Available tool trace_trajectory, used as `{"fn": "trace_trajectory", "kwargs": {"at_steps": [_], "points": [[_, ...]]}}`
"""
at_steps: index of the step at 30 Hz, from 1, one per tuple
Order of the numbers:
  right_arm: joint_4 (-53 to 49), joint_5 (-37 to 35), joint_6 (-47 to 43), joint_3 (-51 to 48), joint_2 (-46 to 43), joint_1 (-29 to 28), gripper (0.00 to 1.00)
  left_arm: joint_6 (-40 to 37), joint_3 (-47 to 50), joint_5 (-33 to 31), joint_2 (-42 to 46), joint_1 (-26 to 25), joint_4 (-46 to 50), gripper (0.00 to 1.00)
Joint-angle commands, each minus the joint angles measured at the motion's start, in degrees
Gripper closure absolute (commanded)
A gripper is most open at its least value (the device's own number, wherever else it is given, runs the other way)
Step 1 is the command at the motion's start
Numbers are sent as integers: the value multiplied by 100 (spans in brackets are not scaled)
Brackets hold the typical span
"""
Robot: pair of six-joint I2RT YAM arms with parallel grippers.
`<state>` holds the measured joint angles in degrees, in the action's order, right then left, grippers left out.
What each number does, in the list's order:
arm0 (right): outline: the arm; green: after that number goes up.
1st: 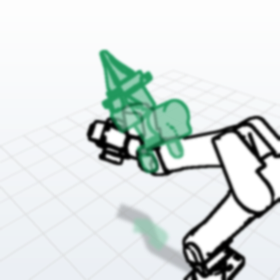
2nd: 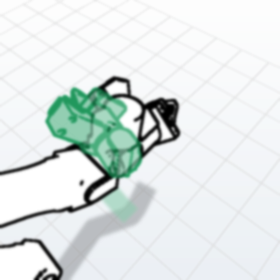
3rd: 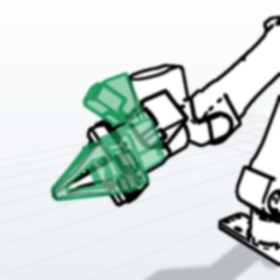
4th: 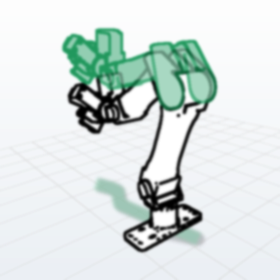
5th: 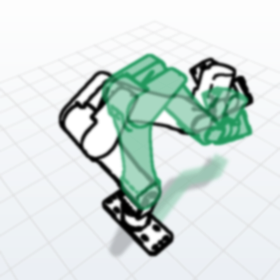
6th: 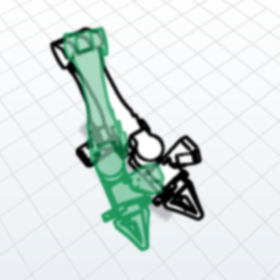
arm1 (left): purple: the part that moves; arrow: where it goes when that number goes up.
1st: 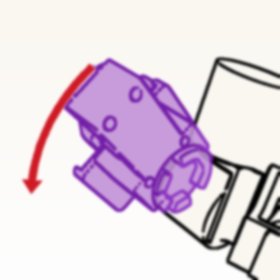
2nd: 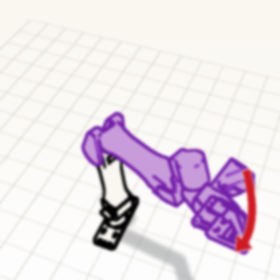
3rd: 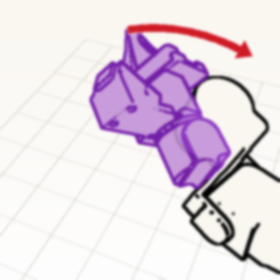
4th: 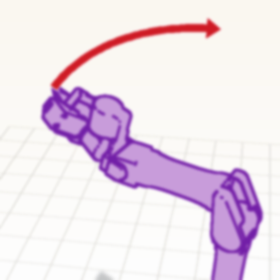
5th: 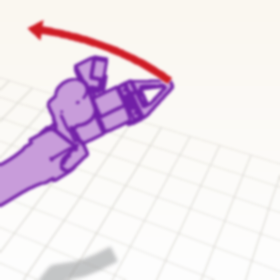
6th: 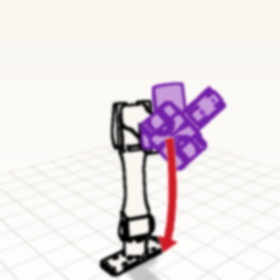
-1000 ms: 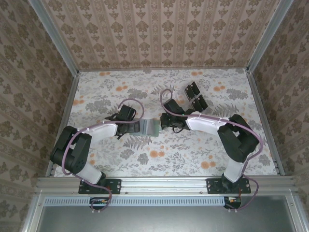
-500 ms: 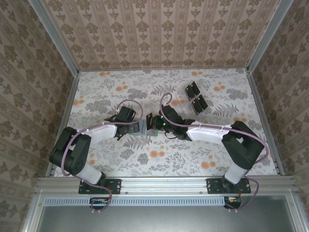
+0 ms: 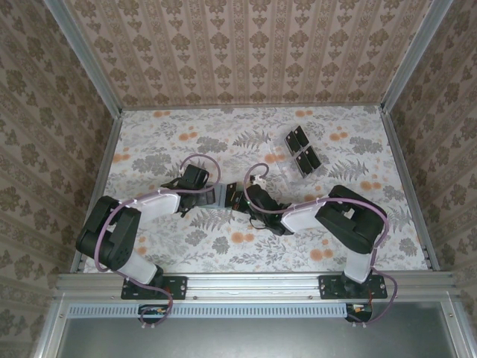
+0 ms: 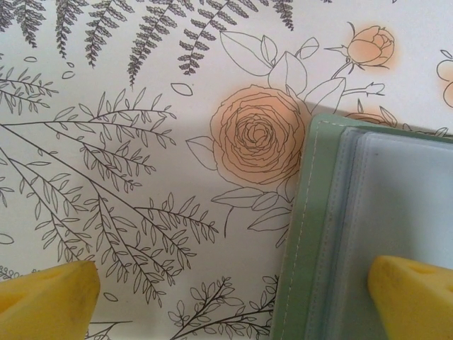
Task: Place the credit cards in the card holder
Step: Insert the credit card into the card slot.
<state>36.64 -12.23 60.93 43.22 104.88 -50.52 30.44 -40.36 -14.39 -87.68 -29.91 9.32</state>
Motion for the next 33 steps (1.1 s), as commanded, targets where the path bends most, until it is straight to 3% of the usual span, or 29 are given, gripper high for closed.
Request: {"fn": "trace_trajectory", "kwargs": {"at_steps": [1,10,33], "points": [[862,-350,218,-154,165,-45,100,42,234,-96,-102,64,403,0],[1905,-350,520,-323,537,-53,100,41,258,-97,-100,82,382,0],[2496,-207,993,-306,1138,-67,100,15,294,-75,-105,99,355,0]]}}
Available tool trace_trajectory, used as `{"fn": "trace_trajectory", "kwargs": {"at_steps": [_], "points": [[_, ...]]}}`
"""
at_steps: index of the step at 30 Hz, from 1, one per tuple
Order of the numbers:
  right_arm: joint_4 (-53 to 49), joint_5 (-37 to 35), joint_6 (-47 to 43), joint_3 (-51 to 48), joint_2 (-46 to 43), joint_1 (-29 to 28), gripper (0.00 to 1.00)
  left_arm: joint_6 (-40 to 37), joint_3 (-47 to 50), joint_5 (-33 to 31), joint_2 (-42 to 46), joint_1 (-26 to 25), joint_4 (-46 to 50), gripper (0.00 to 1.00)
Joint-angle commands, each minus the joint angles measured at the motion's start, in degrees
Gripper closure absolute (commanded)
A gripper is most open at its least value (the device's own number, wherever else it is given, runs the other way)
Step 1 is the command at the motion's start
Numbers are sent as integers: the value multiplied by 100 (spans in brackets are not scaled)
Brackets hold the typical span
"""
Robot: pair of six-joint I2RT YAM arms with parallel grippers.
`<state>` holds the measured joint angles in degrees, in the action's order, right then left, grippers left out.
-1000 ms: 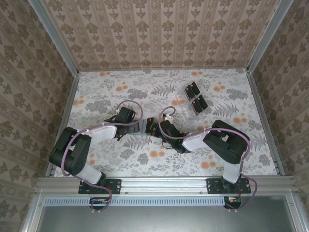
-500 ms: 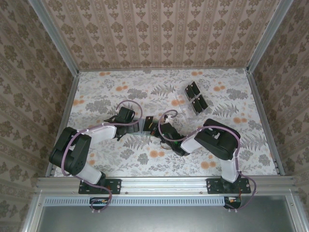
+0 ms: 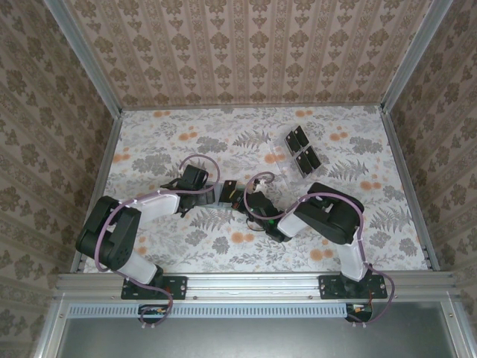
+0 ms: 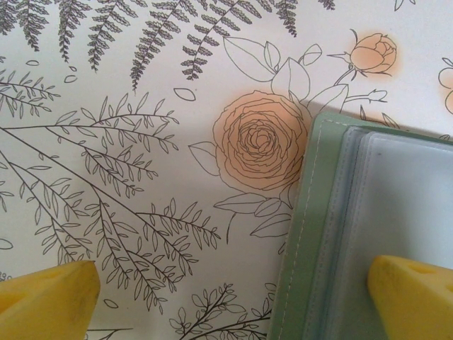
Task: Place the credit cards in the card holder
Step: Insert the credit card into the card slot.
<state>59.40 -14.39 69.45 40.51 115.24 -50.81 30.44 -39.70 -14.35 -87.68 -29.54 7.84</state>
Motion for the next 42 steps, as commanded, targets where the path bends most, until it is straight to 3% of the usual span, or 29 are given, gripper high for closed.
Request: {"fn": "trace_trajectory", "kwargs": {"at_steps": [1,42], "points": [[237,15,154,-35,112,-42,100,15,228,-77,-107,62,506,0],[11,308,960,-74,436,-167,100,-2,215,-103,-72,62,561,0]]}}
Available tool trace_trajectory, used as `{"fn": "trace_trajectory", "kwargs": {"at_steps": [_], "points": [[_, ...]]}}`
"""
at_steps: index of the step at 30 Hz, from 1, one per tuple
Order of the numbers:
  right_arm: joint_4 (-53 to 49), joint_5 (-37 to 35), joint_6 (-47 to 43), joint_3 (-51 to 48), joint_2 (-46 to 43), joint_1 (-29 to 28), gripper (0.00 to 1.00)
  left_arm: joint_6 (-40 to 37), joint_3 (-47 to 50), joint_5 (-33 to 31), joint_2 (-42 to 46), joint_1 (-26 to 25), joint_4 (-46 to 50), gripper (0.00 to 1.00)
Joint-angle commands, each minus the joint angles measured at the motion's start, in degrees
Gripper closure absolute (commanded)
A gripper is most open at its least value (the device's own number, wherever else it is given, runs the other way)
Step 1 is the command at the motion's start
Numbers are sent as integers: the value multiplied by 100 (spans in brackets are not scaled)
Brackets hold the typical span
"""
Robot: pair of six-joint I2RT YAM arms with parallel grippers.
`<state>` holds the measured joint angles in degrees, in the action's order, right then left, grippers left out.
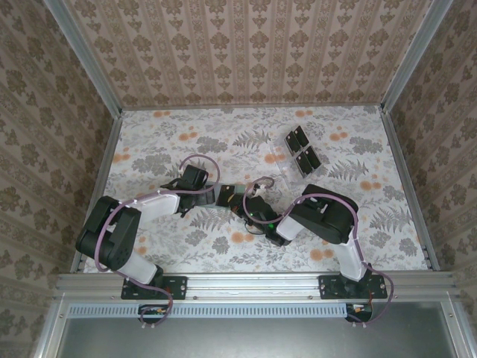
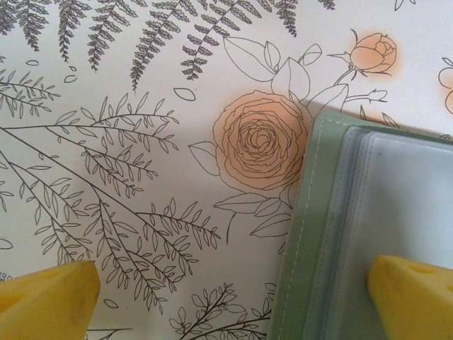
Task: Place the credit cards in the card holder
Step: Insert the credit card into the card slot.
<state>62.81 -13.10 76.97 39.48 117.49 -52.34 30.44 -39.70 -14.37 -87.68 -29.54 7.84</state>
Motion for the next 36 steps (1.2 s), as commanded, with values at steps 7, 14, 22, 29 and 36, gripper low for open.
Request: {"fn": "trace_trajectory", "kwargs": {"at_steps": [7,14,22,29,36], "points": [[-453,389,306,155,290,54,100,4,218,-112,-55,62,564,0],[-572,681,344,337,404,125,100,0,225,-110,-56,62,554,0],[-1095,1105,276,667,476,219,100,0,219,-99,-56,62,557,0],[-1881,1649,-68,1079,399,382,90,-25,108,-12,-1,62,642,0],[-2624,1872,-484,1140,-12,610,40,-32,-191,131,267,132,870,0]]}}
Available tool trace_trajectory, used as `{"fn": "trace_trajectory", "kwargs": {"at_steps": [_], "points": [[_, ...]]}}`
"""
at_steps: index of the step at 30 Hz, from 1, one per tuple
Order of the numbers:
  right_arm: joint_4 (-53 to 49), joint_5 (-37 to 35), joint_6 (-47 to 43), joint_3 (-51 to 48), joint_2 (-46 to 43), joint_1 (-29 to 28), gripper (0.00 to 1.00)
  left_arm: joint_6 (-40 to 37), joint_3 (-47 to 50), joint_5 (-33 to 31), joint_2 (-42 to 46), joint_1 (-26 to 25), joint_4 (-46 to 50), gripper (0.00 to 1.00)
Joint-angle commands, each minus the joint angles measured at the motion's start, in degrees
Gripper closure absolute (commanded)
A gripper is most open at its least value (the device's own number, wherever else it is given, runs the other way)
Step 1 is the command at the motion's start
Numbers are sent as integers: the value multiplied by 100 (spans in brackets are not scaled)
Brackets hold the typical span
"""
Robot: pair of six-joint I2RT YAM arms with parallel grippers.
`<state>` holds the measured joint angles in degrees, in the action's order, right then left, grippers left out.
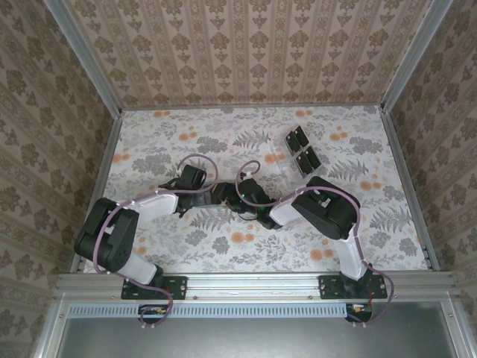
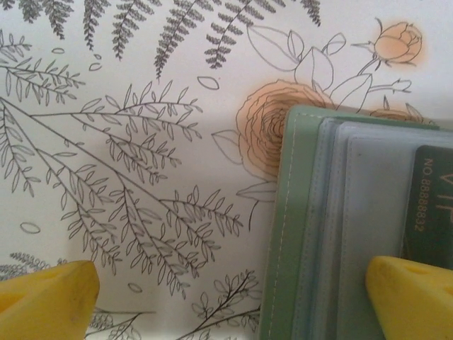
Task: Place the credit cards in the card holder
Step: Insert the credit card into the card slot.
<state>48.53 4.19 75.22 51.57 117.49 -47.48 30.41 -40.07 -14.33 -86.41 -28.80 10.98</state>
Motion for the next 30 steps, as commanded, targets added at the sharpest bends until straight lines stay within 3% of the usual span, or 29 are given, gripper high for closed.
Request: {"fn": "trace_trajectory", "kwargs": {"at_steps": [1,14,21,26,30], "points": [[-1327,161,-361,-60,-63,149,37,-36,-190,148,183,69,587,0],[-2882,459,-1270,144,-530,625,31,-84,-248,114,477,235,766,0],[-3835,1084,-2442,854,-941,688,30,-78,-269,126,160,234,634,0],[-4655,710,-2987,1164,-1233,688,31,-65,-321,176,-60,242,526,0],[-5236,501,-3295,1492,-1161,688,39,-62,-353,191,-143,239,491,0]]}}
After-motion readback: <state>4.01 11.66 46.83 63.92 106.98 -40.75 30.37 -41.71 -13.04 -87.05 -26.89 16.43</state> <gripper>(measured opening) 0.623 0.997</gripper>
